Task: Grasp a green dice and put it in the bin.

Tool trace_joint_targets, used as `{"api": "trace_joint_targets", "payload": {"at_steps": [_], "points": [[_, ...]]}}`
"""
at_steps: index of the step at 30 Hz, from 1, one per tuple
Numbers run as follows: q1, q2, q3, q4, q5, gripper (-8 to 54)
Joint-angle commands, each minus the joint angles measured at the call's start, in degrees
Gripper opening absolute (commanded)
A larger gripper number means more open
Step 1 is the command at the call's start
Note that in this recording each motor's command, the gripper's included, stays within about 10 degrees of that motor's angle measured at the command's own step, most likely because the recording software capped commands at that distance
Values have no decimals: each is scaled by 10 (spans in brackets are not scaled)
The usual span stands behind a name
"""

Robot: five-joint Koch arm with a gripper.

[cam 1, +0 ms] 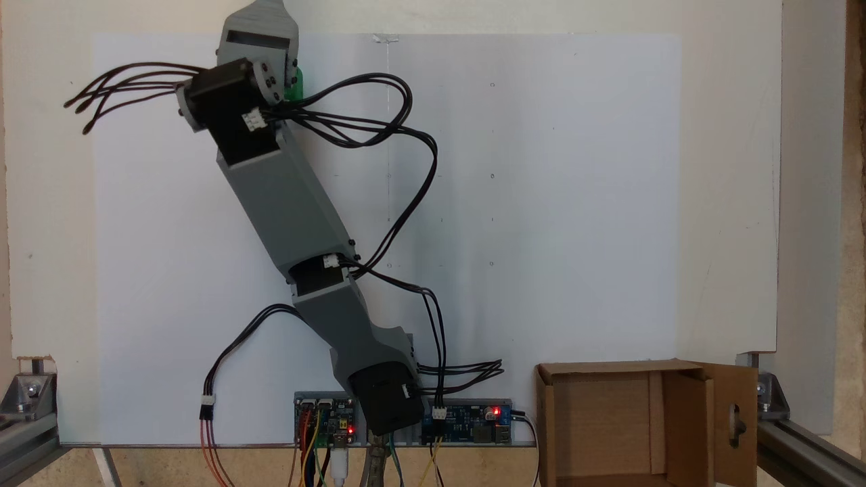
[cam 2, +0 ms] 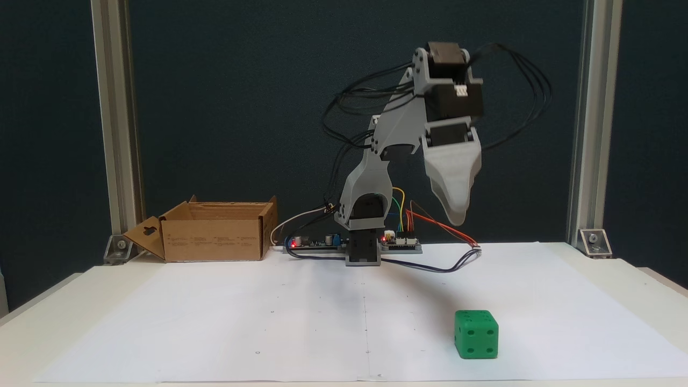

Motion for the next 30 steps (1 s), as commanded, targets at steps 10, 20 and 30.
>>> {"api": "trace_joint_targets", "payload": {"at_steps": [10, 20, 30], "points": [[-7, -20, -33, 100, 47, 434], [-36, -55, -33, 101, 74, 434], [-36, -91, -33, 101, 75, 433]]}}
